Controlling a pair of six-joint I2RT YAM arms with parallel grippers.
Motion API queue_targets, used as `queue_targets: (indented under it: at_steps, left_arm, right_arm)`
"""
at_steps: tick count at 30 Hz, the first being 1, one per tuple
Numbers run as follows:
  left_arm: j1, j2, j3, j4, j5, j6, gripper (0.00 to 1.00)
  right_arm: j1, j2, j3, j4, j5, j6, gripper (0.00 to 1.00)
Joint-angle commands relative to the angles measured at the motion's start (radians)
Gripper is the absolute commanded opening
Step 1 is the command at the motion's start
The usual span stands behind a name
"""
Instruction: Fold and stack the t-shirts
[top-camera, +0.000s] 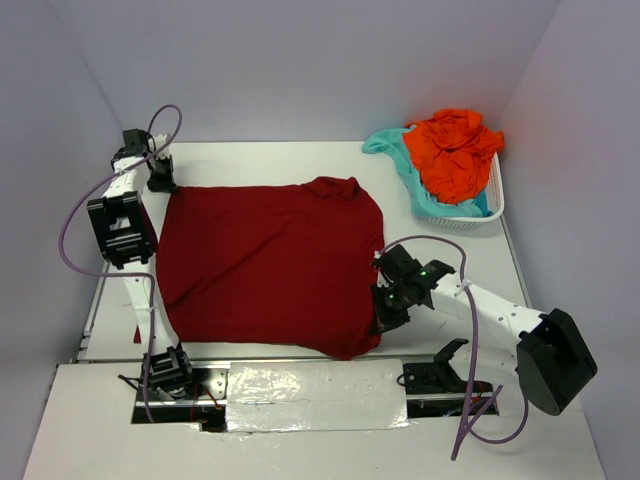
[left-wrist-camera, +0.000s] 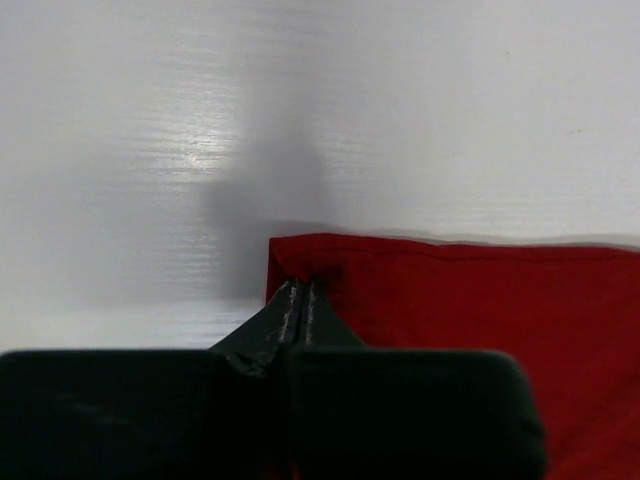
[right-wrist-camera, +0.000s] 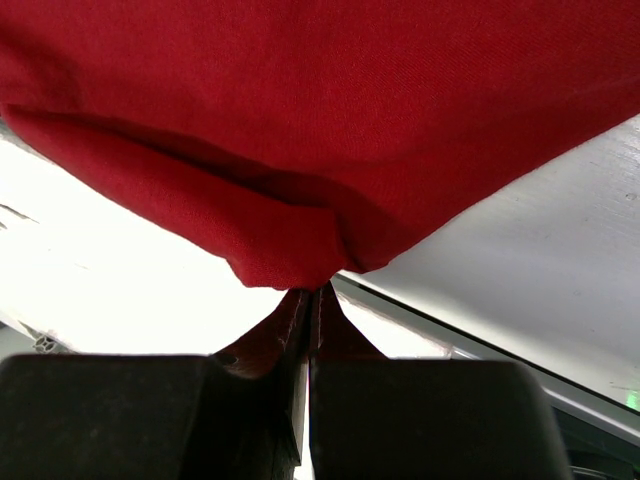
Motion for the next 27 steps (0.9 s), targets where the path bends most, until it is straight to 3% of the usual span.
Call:
queue_targets:
  at_steps: [1, 15, 24, 26, 27]
  left_arm:
    - [-0.003, 0.0, -0.019, 0.032, -0.009, -0.007, 0.03]
    - [-0.003, 0.041, 0.138, 0.146, -0.129, -0.003, 0.0]
    - [-0.004, 0.087, 0.18, 0.15, -0.099, -0.002, 0.01]
    - [-0.006, 0.086, 0.188, 0.129, -0.077, 0.003, 0.18]
    - [-0.004, 0.078, 0.188, 0.121, -0.065, 0.003, 0.38]
  right_arm:
    - [-0.01, 0.007, 0.037, 0.0, 0.013, -0.013, 0.0]
    - [-0.014, 0.028, 0.026, -0.025, 0.01, -0.01, 0.0]
    - [-0.017, 0.068, 0.07, -0.017, -0.008, -0.045, 0.0]
    - [-0.016, 0.097, 0.093, -0.017, -0.01, -0.056, 0.0]
    - [-0.019, 0.108, 0.119, -0.016, -0.011, -0.061, 0.0]
